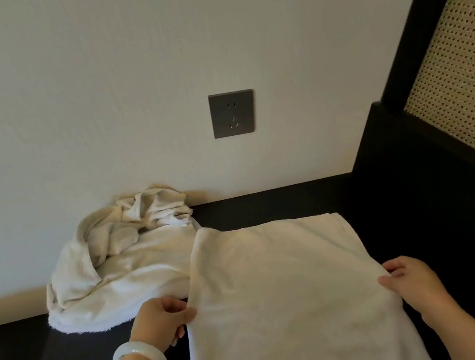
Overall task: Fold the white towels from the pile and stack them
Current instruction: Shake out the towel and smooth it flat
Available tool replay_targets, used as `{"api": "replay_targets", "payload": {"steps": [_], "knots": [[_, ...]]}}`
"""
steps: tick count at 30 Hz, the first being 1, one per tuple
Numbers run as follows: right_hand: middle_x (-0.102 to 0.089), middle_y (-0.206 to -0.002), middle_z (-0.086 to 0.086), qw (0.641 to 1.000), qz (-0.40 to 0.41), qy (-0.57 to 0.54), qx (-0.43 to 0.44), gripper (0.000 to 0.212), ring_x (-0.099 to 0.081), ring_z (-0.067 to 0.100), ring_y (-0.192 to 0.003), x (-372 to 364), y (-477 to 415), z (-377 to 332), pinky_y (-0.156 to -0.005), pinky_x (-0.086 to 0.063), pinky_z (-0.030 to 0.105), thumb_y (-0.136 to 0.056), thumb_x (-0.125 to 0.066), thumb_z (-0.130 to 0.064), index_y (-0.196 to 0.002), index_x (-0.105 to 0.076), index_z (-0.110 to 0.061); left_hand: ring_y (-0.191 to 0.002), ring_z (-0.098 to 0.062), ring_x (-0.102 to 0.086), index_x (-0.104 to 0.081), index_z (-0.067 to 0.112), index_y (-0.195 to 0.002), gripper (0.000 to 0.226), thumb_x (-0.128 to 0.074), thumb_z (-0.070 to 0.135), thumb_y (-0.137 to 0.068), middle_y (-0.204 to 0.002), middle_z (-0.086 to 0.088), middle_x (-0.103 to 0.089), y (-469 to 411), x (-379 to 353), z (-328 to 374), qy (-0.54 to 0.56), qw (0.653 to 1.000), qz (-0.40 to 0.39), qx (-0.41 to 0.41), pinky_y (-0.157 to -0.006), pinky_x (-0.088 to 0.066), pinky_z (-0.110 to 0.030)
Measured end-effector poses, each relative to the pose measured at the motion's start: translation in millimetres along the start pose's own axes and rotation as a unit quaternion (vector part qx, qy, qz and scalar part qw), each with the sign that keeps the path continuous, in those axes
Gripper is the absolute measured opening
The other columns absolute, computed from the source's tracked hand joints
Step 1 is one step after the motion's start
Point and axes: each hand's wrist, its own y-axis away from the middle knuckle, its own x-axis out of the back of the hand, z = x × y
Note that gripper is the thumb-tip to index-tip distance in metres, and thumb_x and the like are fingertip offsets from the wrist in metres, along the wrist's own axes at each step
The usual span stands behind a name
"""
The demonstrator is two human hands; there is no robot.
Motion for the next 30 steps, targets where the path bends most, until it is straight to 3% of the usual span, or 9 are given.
{"api": "replay_targets", "payload": {"steps": [7, 9, 11, 14, 16, 17, 21, 25, 30], "knots": [[-0.062, -0.097, 0.008, 0.985, 0.021, 0.171, -0.001, 0.028, -0.059, 0.027, -0.089, -1, -3, -2, -0.077, -0.05, 0.038, -0.085, -0.07, -0.008, -0.112, -0.06, -0.008, -0.038, -0.013, -0.047, -0.07, 0.011, -0.08, 0.009, -0.073, 0.018, -0.086, -0.046, -0.002, -0.058, 4, -7, 0, -0.055, 0.998, 0.031, -0.013, -0.048, -0.043, -0.025], [-0.06, -0.115, 0.012, 0.956, 0.07, 0.281, 0.051, 0.037, -0.055, 0.031, -0.105, -5, -1, -12, -0.083, -0.047, 0.037, -0.086, -0.071, -0.016, -0.12, -0.06, -0.01, -0.038, -0.008, -0.05, -0.068, 0.012, -0.079, 0.012, -0.073, 0.021, -0.085, -0.046, 0.0, -0.058, 6, -10, 1, -0.08, 0.996, 0.044, -0.025, -0.051, -0.044, -0.024], [-0.058, -0.125, 0.014, 0.936, 0.113, 0.288, 0.169, 0.038, -0.051, 0.033, -0.113, -19, 8, -25, -0.093, -0.044, 0.042, -0.088, -0.068, -0.018, -0.124, -0.06, -0.009, -0.044, -0.009, -0.054, -0.066, 0.011, -0.077, 0.016, -0.075, 0.024, -0.083, -0.05, 0.0, -0.06, 8, -13, 4, -0.093, 0.994, 0.054, -0.033, -0.053, -0.045, -0.023], [-0.033, -0.157, 0.011, 0.896, 0.007, 0.323, 0.304, 0.053, -0.029, 0.027, -0.146, -53, 26, -24, -0.12, -0.02, 0.038, -0.1, -0.051, -0.026, -0.149, -0.038, -0.007, -0.057, -0.015, -0.055, -0.061, 0.01, -0.074, 0.019, -0.074, 0.021, -0.081, -0.062, 0.0, -0.06, 11, -16, 6, -0.116, 0.991, 0.057, -0.041, -0.06, -0.05, -0.029], [-0.006, -0.165, -0.001, 0.861, -0.008, 0.375, 0.344, 0.057, -0.002, 0.012, -0.152, -61, 34, -6, -0.122, 0.004, 0.029, -0.106, -0.026, -0.037, -0.157, -0.015, -0.016, -0.057, -0.015, -0.054, -0.057, 0.011, -0.074, 0.019, -0.073, 0.019, -0.081, -0.066, -0.001, -0.059, 13, -15, 5, -0.135, 0.99, 0.035, -0.034, -0.061, -0.05, -0.028], [-0.011, -0.164, -0.001, 0.853, 0.004, 0.382, 0.357, 0.057, -0.004, 0.01, -0.15, -57, 35, 1, -0.12, 0.006, 0.026, -0.104, -0.02, -0.039, -0.156, -0.019, -0.016, -0.054, -0.013, -0.054, -0.057, 0.012, -0.075, 0.019, -0.073, 0.02, -0.081, -0.066, 0.0, -0.06, 14, -15, 3, -0.146, 0.989, 0.014, -0.026, -0.056, -0.05, -0.024], [-0.023, -0.159, -0.008, 0.857, -0.019, 0.367, 0.361, 0.051, -0.013, 0.005, -0.147, -29, 24, 18, -0.118, 0.001, 0.02, -0.103, -0.034, -0.041, -0.152, -0.032, -0.024, -0.047, -0.005, -0.058, -0.065, 0.017, -0.083, 0.015, -0.073, 0.029, -0.084, -0.066, 0.002, -0.067, 17, -18, -1, -0.156, 0.987, -0.034, -0.008, -0.049, -0.047, -0.018], [-0.061, -0.13, 0.002, 0.921, 0.043, 0.226, 0.314, 0.032, -0.053, 0.024, -0.122, -23, -4, -2, -0.105, -0.037, 0.035, -0.096, -0.061, -0.014, -0.128, -0.064, -0.014, -0.074, -0.005, -0.066, -0.069, 0.027, -0.09, 0.007, -0.063, 0.029, -0.094, -0.082, 0.005, -0.072, 8, -25, 16, -0.097, 0.991, 0.004, -0.09, -0.077, -0.056, -0.026], [-0.059, -0.118, 0.009, 0.951, 0.087, 0.225, 0.191, 0.027, -0.057, 0.025, -0.106, -30, -40, -39, -0.09, -0.049, 0.036, -0.095, -0.062, -0.014, -0.122, -0.062, -0.007, -0.072, -0.018, -0.071, -0.071, 0.015, -0.094, 0.015, -0.057, 0.017, -0.098, -0.079, -0.004, -0.074, -13, -30, 48, 0.027, 0.998, -0.003, -0.052, -0.074, -0.06, -0.03]]}}
